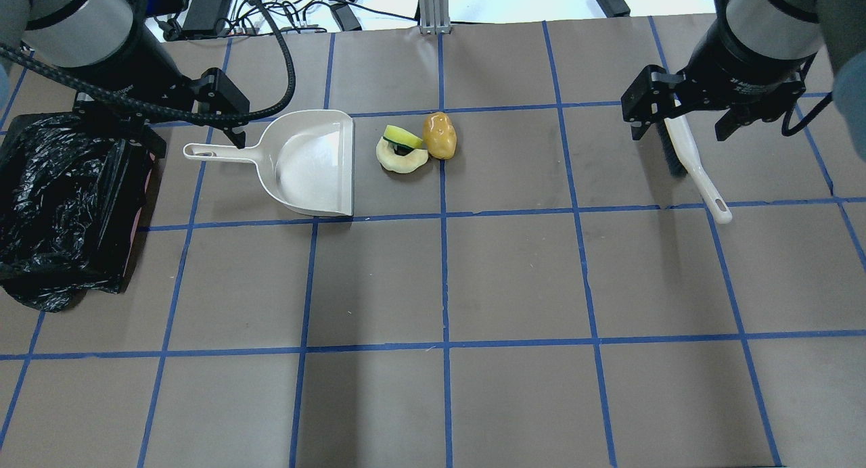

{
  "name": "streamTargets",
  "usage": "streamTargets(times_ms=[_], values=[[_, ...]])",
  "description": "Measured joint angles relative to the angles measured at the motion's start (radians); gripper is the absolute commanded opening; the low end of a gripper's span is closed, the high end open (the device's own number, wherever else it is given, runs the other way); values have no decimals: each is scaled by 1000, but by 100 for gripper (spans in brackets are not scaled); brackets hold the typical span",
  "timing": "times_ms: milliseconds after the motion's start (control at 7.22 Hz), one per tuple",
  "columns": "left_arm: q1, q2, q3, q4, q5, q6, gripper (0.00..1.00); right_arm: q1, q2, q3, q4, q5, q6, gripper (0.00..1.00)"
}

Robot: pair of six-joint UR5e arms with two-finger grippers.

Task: Sweep and dump trash into bin
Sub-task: 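Move the left gripper to the dustpan handle while the right gripper approaches the brush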

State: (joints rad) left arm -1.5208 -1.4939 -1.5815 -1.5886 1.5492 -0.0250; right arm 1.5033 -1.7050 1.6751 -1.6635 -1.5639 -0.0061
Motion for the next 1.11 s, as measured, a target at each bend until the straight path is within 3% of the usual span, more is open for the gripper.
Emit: streamTargets(times_ms=[416, 693, 1108], values=[[2, 0, -1, -3, 1, 5, 100, 0, 1, 0, 9, 3, -1, 100], [2, 0, -1, 0, -1, 18, 100, -3, 4, -1, 93, -4, -3, 100], [7, -7, 0, 2, 14, 98, 100, -17, 4, 0, 121, -17, -30, 100]])
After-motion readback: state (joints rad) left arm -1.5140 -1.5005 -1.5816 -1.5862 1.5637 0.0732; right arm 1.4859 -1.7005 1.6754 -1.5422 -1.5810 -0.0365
